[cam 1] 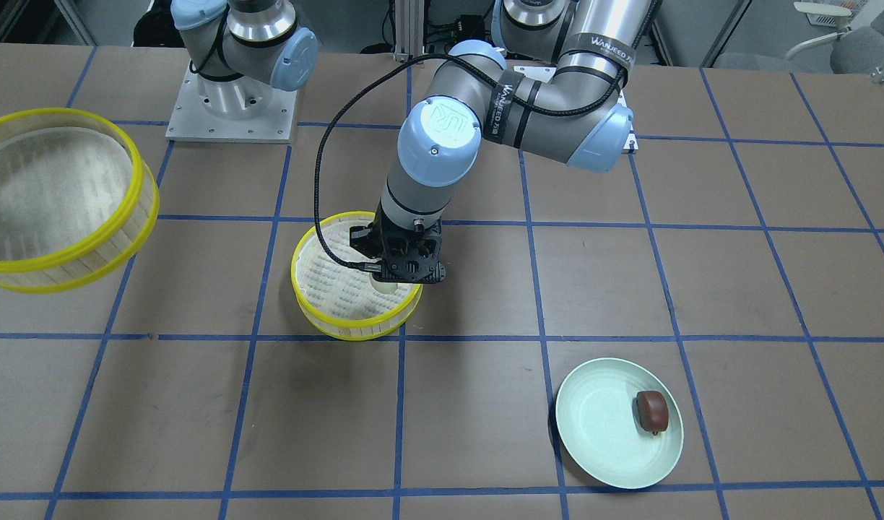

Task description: Stack buns with steamer

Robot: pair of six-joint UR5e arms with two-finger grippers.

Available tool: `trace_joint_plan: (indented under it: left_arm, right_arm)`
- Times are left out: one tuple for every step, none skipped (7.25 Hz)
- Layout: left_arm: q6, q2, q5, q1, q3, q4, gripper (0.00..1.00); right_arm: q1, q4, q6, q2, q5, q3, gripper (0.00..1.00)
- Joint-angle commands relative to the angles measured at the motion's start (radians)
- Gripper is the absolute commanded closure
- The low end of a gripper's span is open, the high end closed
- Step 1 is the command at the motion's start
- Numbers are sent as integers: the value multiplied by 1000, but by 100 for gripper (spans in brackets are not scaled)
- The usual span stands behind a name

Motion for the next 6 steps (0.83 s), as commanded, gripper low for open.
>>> trace_joint_plan:
  left_arm:
    - [-8, 5, 30, -38, -32, -4, 36]
    - [-1, 5, 46, -30, -23, -4, 0]
    - [-4, 6, 41, -15, -14, -2, 0]
    - [-7, 8, 38, -11, -6, -2, 0]
    - [8, 12, 43, 35, 15, -36, 0]
    - [115, 14, 61, 159, 55, -82, 0]
  right_arm:
    - [21, 32, 84, -21, 5, 26, 100]
    - [51, 30, 112, -35, 2, 43, 100]
    - [81, 23, 127, -34, -10, 48, 100]
    - [81, 20, 136, -34, -11, 55, 100]
    - [82, 19, 164, -35, -6, 58, 100]
    - [84, 19, 167, -35, -3, 60, 100]
